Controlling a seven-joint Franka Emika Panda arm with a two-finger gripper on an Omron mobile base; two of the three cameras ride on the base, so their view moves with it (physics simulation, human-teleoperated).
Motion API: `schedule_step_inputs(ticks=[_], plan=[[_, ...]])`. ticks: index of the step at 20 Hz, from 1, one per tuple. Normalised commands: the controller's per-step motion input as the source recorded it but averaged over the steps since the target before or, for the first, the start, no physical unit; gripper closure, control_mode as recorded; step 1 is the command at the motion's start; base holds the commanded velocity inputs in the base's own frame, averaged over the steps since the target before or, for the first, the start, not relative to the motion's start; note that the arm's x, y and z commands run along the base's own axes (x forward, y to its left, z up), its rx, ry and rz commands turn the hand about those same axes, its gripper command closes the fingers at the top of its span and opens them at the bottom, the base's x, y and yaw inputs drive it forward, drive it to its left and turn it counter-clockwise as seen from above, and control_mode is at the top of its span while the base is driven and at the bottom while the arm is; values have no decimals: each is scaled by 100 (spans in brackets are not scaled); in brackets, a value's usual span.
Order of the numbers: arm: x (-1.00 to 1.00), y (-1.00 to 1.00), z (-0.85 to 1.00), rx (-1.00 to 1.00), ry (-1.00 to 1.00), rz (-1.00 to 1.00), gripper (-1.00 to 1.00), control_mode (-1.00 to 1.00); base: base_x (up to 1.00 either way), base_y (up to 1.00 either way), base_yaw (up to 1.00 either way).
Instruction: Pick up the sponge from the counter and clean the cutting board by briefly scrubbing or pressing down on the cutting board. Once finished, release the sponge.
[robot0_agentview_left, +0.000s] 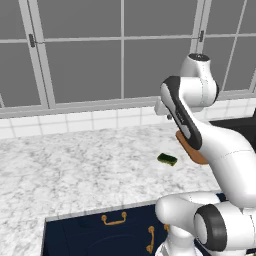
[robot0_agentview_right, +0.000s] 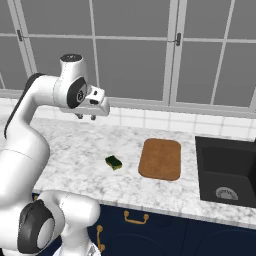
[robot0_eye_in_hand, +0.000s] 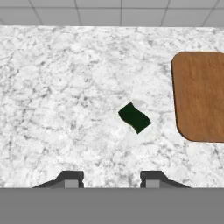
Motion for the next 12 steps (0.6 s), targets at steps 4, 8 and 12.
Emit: schedule_step_inputs(ticks=[4, 8, 12], plan=[[-27, 0, -11, 0, 2, 0, -100, -100, 0, 0, 0], [-55, 0, -29, -1, 9, 0, -100, -100, 0, 0, 0], [-26, -9, -48, -2, 26, 1, -100, -100, 0, 0, 0]])
